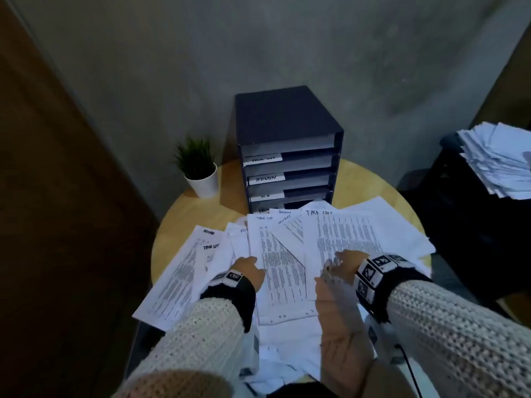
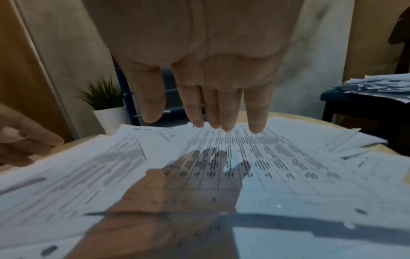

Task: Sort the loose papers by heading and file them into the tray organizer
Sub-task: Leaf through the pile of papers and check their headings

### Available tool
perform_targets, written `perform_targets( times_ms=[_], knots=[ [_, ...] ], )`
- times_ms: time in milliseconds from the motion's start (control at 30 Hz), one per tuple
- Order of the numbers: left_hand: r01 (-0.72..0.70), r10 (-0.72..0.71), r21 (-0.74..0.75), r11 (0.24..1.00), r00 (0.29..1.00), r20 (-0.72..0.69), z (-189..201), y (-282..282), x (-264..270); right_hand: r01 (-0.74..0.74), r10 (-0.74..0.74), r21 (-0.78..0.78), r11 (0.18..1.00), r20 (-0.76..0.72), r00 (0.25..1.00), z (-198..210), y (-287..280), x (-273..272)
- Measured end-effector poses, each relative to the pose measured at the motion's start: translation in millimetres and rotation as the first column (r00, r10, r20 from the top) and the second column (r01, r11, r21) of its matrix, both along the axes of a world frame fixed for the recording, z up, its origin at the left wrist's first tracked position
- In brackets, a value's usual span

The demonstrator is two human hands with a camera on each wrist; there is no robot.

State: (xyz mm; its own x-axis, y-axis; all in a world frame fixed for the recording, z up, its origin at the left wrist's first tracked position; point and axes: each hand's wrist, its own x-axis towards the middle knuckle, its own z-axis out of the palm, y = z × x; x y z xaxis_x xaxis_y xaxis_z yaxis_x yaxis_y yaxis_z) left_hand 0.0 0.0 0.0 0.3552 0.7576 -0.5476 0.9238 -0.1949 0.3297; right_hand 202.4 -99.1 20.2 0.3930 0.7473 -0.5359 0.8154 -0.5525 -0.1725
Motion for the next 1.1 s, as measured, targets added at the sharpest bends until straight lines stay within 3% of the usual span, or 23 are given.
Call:
perform_targets(
  times_ms=[233,367,533,667,800,967,1100],
  knots=[
    [-0.078,0.079,-0.078,0.994,0.997,-0.001,-33.9,8.5,7.0,-0.049,0.041,-0.081,0.995,-0.093,0.995,-45.9,5.5,-9.9],
    [-0.179,0.18,-0.017,0.984,0.982,0.059,-46.0,11.0,6.3,-0.137,0.133,-0.033,0.99,-0.108,0.985,-49.2,7.1,-26.3],
    [-0.312,0.317,-0.058,0.948,0.941,0.12,-55.4,6.9,5.3,-0.21,0.206,-0.011,0.978,-0.145,0.968,-46.2,5.7,-40.1],
    [-0.4,0.409,-0.086,0.913,0.895,0.178,-59.1,4.6,-0.5,0.134,-0.106,0.229,0.964,-0.13,0.986,-43.2,5.3,-17.7],
    [-0.435,0.454,-0.129,0.891,0.863,0.221,-61.5,4.6,-4.9,0.347,-0.346,0.133,0.928,-0.034,0.938,-53.4,5.3,24.8],
    [-0.416,0.438,-0.141,0.899,0.87,0.228,-64.5,4.8,-0.2,0.337,-0.334,-0.009,0.941,0.115,0.935,-57.4,2.1,44.1],
    [-0.405,0.404,-0.057,0.912,0.87,0.281,-64.5,3.3,2.6,0.385,-0.385,-0.001,0.923,0.043,0.922,-62.1,3.7,43.1]
  ],
)
